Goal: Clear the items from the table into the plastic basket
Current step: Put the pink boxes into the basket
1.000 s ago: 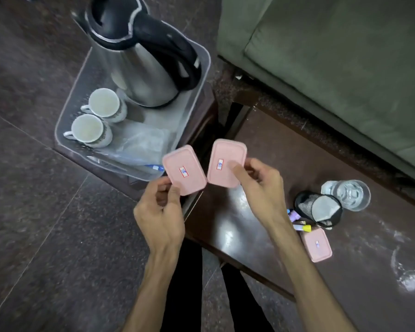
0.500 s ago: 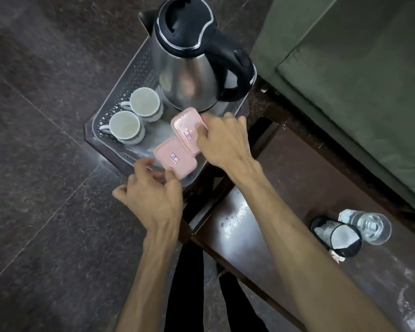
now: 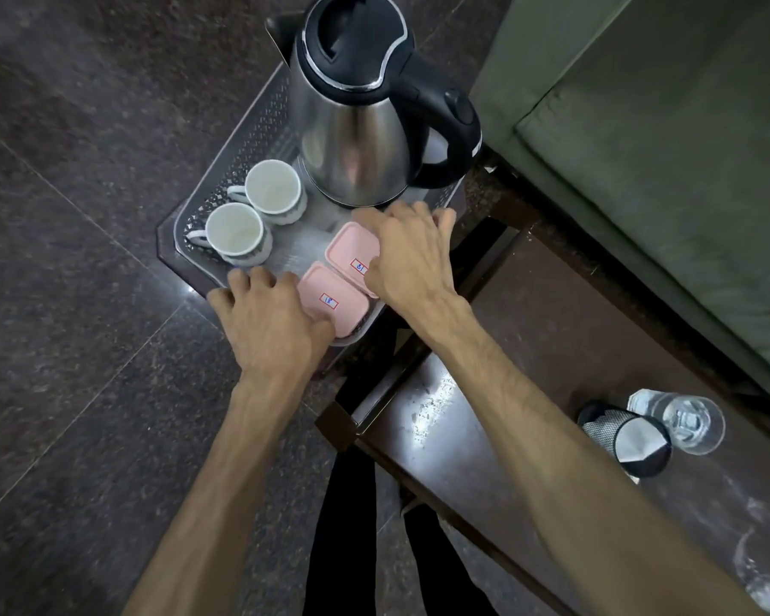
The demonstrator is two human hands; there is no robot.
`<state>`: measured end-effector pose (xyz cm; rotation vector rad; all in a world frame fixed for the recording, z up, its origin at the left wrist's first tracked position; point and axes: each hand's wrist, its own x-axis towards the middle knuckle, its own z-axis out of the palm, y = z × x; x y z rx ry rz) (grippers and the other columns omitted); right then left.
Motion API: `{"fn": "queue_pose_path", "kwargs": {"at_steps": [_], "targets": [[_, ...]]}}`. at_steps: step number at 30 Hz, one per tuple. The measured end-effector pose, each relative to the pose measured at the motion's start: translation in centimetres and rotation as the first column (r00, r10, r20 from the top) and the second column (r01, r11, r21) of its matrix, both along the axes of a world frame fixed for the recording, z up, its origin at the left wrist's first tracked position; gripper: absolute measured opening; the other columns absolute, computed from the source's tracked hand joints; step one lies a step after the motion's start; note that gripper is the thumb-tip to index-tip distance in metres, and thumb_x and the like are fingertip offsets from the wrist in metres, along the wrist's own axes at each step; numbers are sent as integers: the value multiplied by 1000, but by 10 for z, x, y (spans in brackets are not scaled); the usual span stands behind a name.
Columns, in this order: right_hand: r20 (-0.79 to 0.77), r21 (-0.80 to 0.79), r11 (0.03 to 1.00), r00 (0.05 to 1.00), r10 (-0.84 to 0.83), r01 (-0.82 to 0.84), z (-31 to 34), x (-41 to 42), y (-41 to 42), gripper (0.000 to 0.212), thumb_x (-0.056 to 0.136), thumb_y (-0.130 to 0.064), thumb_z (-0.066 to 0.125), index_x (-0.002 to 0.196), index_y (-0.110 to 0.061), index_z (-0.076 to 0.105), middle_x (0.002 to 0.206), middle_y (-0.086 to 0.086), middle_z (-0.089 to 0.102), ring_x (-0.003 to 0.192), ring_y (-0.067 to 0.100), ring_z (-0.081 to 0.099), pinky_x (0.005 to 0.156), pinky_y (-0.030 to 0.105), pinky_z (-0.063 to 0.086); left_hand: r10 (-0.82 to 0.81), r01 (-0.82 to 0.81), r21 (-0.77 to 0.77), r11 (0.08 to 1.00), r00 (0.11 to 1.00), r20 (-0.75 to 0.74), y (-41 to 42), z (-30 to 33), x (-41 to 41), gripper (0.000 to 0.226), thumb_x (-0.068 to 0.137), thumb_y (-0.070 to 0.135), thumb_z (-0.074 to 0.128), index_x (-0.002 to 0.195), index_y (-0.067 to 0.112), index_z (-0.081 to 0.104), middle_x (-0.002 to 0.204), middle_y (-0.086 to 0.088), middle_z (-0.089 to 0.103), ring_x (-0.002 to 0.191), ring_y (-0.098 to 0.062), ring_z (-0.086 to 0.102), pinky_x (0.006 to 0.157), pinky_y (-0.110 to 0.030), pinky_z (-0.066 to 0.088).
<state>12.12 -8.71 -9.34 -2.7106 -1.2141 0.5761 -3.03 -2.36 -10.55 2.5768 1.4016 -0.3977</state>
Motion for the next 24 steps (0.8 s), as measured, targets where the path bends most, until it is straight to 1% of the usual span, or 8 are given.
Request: {"fn": "queue_pose_path", "kwargs": {"at_steps": [2, 7, 10, 13, 15, 18, 21, 24], "targets": [[9, 23, 1000, 1000, -1, 1, -6, -2, -3, 61, 74, -17, 70, 131, -39, 66, 115, -1, 65, 115, 26, 55, 100, 41, 29, -15, 15, 28, 1000, 1000, -14, -1, -3, -7, 43, 73, 39, 74, 103, 8, 77, 108, -18, 67, 113, -39, 49, 93, -50, 27], [45, 20, 1000, 999, -18, 17, -19, -13, -6, 48, 85, -32, 72, 131, -43, 69, 113, -6, 66, 113, 21, 54, 103, 40, 28, -31, 30, 53, 998, 999, 28, -3, -10, -10, 42, 75, 41, 68, 95, 5, 77, 102, -18, 66, 109, -38, 50, 92, -50, 29], [25, 51, 998, 999, -38, 36, -19, -14, -7, 47, 84, -29, 71, 129, -42, 71, 114, -7, 67, 115, 20, 54, 106, 39, 26, 10, -13, 35, 999, 996, 84, -7, -12, -12, 59, 74, 60, 63, 95, 7, 75, 101, -16, 68, 108, -36, 51, 91, -48, 27], [4, 80, 996, 999, -37, 37, -19, -13, -10, 48, 81, -18, 69, 124, -38, 74, 114, -6, 69, 115, 22, 56, 108, 39, 27, 53, -59, 40, 997, 990, 127, -17, -13, -9, 73, 74, 72, 57, 101, 7, 72, 104, -18, 70, 110, -37, 52, 93, -48, 27], [-5, 99, 994, 999, -35, 35, -21, -12, -15, 46, 81, -17, 68, 122, -36, 76, 115, -6, 70, 115, 22, 56, 110, 36, 27, 86, -90, 21, 996, 984, 154, -22, -14, -3, 75, 76, 73, 59, 112, 7, 68, 109, -20, 70, 112, -39, 53, 95, -50, 28], [-18, 148, 988, 999, -33, 36, -27, -13, -25, 41, 82, -15, 69, 118, -29, 79, 126, 0, 69, 121, 25, 56, 112, 33, 26, 87, -93, 26, 995, 978, 188, -25, -16, 1, 75, 77, 70, 61, 124, 12, 65, 110, -21, 72, 112, -40, 54, 96, -50, 28], [-19, 175, 984, 999, -38, 41, -29, -18, -30, 39, 79, -14, 72, 116, -24, 81, 133, 7, 67, 125, 30, 55, 115, 35, 26, 66, -75, 47, 996, 983, 171, -25, -18, 0, 74, 79, 68, 66, 129, 13, 66, 108, -23, 72, 113, -40, 54, 96, -50, 27], [-52, 186, 981, 998, -40, 49, -25, -19, -29, 43, 78, -11, 70, 118, -22, 80, 139, 11, 64, 129, 31, 52, 117, 36, 27, 67, -76, 51, 996, 987, 148, -23, -16, 1, 73, 78, 67, 71, 126, 12, 68, 110, -23, 72, 113, -40, 54, 97, -52, 31]]}}
